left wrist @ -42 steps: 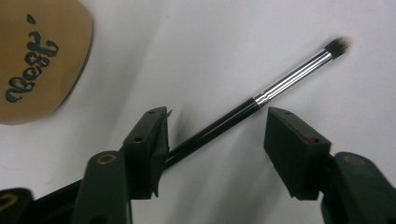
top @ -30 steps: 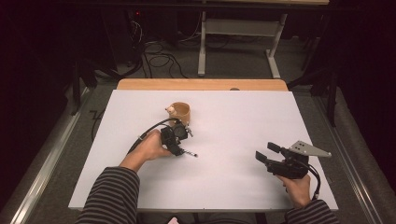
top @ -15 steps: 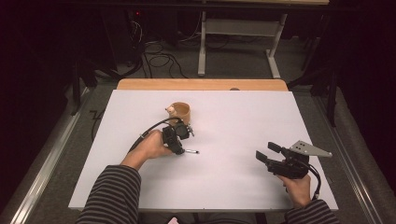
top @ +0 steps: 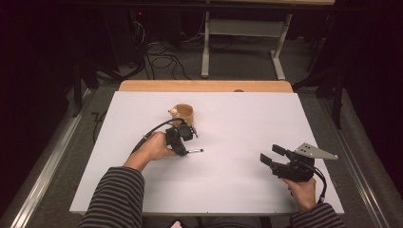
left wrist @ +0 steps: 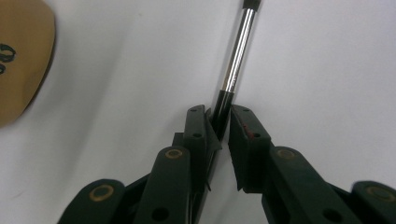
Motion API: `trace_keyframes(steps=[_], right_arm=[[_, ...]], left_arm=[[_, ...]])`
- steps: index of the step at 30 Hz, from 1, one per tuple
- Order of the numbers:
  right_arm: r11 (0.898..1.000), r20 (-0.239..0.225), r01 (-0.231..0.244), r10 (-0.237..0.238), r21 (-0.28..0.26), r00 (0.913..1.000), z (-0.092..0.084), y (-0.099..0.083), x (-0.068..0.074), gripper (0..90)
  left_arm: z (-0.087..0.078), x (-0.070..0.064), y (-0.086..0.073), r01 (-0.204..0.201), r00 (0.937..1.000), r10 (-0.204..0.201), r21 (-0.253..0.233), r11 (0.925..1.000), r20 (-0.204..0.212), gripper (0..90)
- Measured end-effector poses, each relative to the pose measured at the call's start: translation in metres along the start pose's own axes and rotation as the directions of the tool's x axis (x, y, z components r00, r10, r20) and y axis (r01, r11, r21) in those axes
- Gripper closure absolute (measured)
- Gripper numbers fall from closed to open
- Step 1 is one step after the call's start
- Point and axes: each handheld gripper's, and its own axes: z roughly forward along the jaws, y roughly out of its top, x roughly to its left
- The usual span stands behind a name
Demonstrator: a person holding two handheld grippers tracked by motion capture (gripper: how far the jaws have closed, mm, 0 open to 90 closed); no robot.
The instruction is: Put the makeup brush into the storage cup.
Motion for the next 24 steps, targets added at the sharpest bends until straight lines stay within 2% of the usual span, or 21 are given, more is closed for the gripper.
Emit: trace_keyframes(steps=[10, 24], right_arm=[[1.0, -0.001, 0.0, 0.0, -0.001, 1.0, 0.0002, 0.0001, 0.0003, 32.7], [1.0, 0.0, -0.002, 0.002, -0.003, 1.0, 0.0, 0.0002, 0.0002, 32.5]], left_arm=[[-0.0002, 0.001, 0.0009, 0.006, 1.0, -0.006, 0.013, 0.9999, 0.003, 82.8], [-0.0004, 0.0014, 0.0023, 0.007, 1.0, -0.007, 0.026, 0.9996, 0.002, 83.2]])
